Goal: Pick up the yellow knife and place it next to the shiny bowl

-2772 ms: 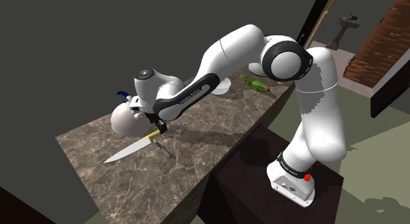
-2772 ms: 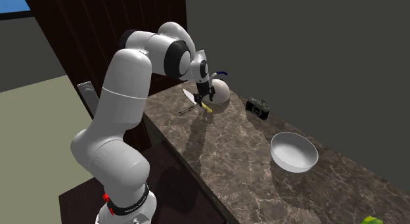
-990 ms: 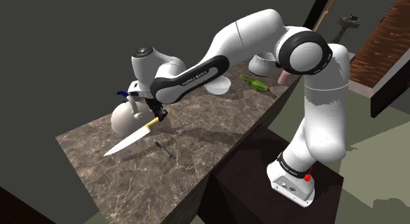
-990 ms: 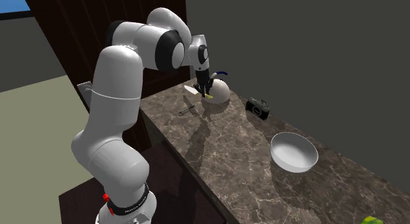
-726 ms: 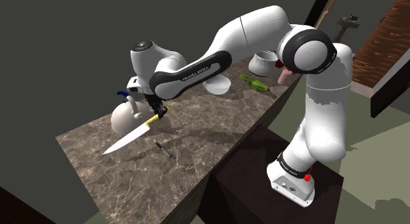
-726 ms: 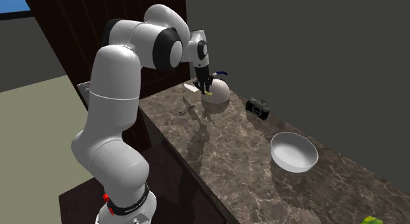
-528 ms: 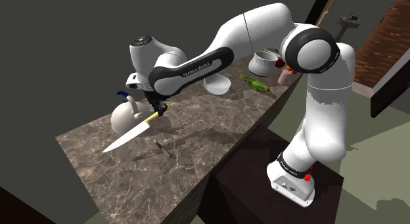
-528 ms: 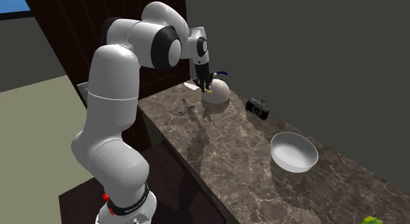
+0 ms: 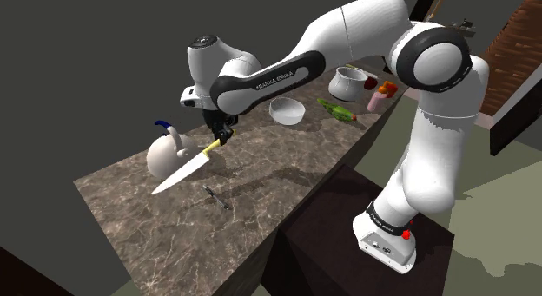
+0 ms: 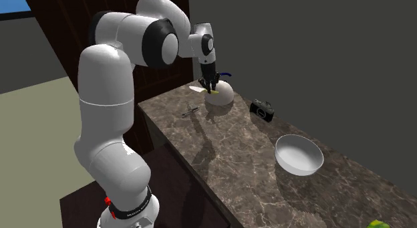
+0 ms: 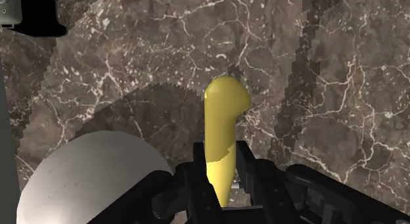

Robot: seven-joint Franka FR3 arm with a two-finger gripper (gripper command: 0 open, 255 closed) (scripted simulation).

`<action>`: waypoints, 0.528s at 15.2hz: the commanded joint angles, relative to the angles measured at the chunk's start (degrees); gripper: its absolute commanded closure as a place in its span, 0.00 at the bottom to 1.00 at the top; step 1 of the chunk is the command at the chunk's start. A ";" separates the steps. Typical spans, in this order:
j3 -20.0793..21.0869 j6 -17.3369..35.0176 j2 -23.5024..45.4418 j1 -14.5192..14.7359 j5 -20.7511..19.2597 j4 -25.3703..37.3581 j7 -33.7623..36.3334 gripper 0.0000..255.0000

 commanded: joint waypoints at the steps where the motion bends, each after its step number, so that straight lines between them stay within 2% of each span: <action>1: -0.54 1.97 -2.81 -1.77 0.49 -4.29 -2.00 1.00; 8: -3.31 7.27 -12.16 -7.18 2.19 -17.16 -9.85 1.00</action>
